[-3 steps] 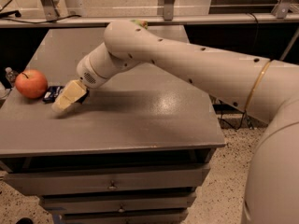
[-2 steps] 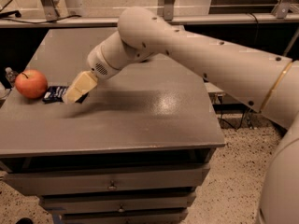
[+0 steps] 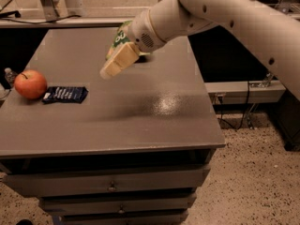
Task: Move rxbar blueberry near apple
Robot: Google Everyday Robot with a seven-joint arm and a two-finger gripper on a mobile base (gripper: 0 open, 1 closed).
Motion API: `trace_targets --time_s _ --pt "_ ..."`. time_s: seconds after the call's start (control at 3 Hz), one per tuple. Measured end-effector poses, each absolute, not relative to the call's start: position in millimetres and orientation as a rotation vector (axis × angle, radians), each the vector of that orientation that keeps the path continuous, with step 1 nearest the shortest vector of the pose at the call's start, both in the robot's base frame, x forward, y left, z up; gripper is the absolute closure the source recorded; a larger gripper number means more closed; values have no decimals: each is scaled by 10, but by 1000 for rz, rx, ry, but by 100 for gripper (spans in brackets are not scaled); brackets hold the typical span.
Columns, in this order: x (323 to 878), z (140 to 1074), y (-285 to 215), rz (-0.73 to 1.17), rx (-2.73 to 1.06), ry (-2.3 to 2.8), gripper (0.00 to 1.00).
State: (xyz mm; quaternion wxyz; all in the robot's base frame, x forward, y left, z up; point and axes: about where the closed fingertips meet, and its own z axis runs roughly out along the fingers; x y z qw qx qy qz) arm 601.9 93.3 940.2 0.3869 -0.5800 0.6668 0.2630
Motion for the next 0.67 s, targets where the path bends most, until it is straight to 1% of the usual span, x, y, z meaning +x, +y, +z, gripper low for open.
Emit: trace_targets --time_s 0.33,0.67 --pt "5841 9777 394 638 -1455 1665 0" --pt "5840 9777 395 638 -1455 1665 0"
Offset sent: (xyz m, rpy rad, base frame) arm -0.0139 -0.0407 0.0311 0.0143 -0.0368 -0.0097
